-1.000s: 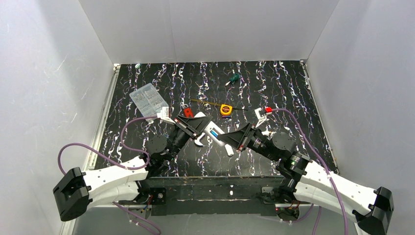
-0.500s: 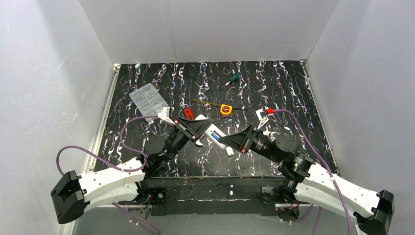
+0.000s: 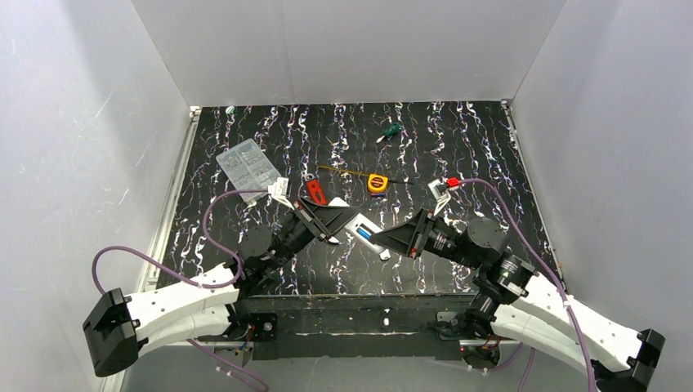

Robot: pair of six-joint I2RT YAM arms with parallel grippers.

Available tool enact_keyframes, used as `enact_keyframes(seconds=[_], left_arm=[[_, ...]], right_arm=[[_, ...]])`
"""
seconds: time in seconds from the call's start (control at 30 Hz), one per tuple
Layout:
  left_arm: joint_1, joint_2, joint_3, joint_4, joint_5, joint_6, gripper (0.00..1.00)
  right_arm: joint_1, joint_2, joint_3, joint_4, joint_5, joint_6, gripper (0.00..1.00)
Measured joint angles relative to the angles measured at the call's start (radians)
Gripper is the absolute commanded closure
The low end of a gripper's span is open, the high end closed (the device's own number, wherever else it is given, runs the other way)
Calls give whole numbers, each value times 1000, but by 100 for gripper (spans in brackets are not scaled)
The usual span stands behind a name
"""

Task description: Load the batteries into the remote control

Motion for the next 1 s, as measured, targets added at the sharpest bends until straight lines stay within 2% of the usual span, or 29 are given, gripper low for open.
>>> enact_keyframes(seconds=[0.4, 0.5, 0.57, 0.6, 0.67, 0.73, 0.77, 0.83, 1.0], left_arm=[[1, -11, 18, -14, 161, 34, 76], [4, -15, 31, -25, 187, 41, 83], [4, -20, 34, -30, 198, 46, 96], [4, -23, 34, -32, 203, 50, 100], [4, -26, 34, -38, 207, 57, 100], [3, -27, 33, -46, 207, 63, 100], [3, -27, 33, -50, 207, 64, 100], [3, -34, 29, -61, 206, 71, 100], [-2, -67, 1, -89, 199, 82, 100]], right_arm=[[-140, -14, 61, -105, -252, -46, 99], [-161, -4, 88, -127, -294, -64, 99], [-169, -2, 99, -135, -313, -73, 99], [-171, -1, 101, -138, -319, -78, 95], [-173, -1, 103, -146, -324, -86, 69], [-174, -2, 103, -154, -325, -92, 50], [-175, -5, 103, -156, -322, -101, 44], [-184, -11, 104, -164, -292, -126, 37], [-198, -19, 123, -208, -241, -195, 31]])
